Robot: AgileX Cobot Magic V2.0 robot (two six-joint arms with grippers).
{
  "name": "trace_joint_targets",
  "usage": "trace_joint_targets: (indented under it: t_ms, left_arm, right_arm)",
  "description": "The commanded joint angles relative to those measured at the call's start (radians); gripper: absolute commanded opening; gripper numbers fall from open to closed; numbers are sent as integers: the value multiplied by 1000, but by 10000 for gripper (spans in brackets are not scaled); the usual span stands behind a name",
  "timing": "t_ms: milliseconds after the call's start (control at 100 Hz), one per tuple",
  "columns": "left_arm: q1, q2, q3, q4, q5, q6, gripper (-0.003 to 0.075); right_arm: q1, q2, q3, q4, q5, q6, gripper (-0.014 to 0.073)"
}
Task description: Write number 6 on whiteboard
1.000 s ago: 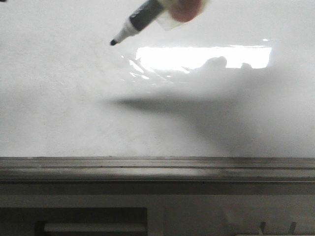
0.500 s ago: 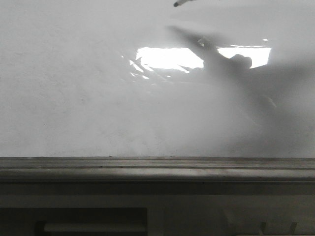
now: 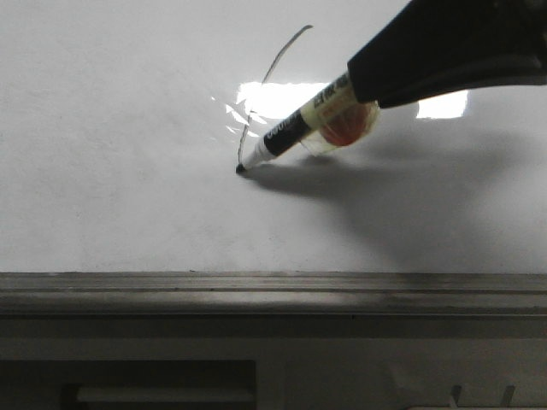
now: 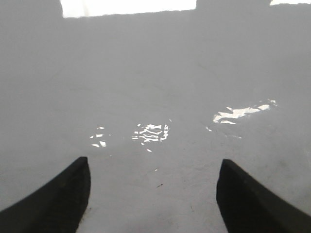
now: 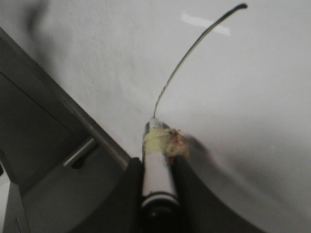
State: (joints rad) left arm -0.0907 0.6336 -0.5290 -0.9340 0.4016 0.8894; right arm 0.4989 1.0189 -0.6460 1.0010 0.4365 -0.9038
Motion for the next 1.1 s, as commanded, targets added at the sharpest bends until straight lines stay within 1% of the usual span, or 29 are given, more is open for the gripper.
trace_joint_targets:
  t_ms: [0, 80, 210, 340, 510, 680, 760, 810, 910, 1000, 1090]
  left_arm:
    - [2, -1, -27, -37, -43, -11, 491]
    - [2, -1, -27, -37, -43, -11, 491]
    - [2, -1, -27, -37, -43, -11, 491]
    - [2, -1, -27, -44, -43, -11, 491]
    - [2, -1, -27, -44, -43, -11, 491]
    - [2, -1, -27, -44, -43, -11, 491]
    - [2, -1, -27, -44, -41, -11, 491]
    - [2, -1, -27, -44, -32, -11, 491]
    - [-6, -1, -31, -44, -3, -2, 491]
    - [-54, -1, -31, -70, 16, 61, 491]
    - [-134, -1, -31, -117, 33, 152, 491]
  right_arm:
    - [-26, -26, -23, -118, -28, 99, -43]
    - [-53, -59, -23, -181, -28, 148, -43]
    - [-106, -131, -23, -181, -61, 150, -43]
    - [-113, -152, -25, -168, -100, 150, -44]
    - [-92, -78, -63, -128, -98, 137, -45]
    - [-16, 20, -131, -121, -91, 114, -45]
    - [1, 38, -164, -123, -21, 114, -45]
    - [1, 35, -179, -130, 67, 114, -45]
    - [1, 0, -195, -184, 180, 114, -45]
    - [-7, -32, -195, -193, 214, 114, -45]
    - [-27, -54, -195, -193, 224, 114, -45]
